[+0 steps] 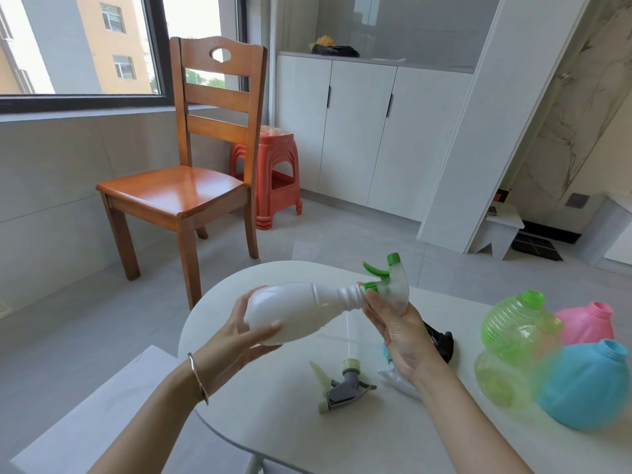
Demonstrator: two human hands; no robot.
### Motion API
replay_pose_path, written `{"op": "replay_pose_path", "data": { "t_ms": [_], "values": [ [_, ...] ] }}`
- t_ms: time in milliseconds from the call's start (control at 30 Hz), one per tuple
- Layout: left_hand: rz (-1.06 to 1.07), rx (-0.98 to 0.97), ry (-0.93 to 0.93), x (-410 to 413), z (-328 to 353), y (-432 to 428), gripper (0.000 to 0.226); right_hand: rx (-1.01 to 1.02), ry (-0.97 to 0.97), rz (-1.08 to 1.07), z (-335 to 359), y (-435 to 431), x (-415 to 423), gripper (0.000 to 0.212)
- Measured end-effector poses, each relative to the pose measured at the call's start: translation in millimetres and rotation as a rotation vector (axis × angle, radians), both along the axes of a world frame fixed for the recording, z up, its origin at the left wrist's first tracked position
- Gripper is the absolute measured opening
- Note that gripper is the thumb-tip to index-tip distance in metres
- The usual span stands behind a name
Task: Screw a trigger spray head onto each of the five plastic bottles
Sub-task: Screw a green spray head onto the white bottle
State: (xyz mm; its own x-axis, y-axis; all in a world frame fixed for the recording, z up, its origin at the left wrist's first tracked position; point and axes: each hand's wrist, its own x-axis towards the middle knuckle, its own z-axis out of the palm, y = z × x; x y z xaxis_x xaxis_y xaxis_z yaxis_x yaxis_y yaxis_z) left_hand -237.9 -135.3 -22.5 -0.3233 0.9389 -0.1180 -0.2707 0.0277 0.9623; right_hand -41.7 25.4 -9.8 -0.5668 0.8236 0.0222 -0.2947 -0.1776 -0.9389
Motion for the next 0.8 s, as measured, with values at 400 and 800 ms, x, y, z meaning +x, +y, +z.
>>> {"op": "replay_pose_path", "data": {
  "t_ms": [400, 800],
  "values": [
    [0.034, 0.057, 0.027, -3.5, 1.3, -2.0, 0.089, 0.028, -0.04, -0.012, -2.6, -0.5, -3.4, 0.065],
    [-0.049, 0.018, 0.017, -2.0, -1.2, -1.7, 0.069, -0.009, -0.089, -0.07, -3.2, -2.9, -6.0, 0.032]
  ]
}}
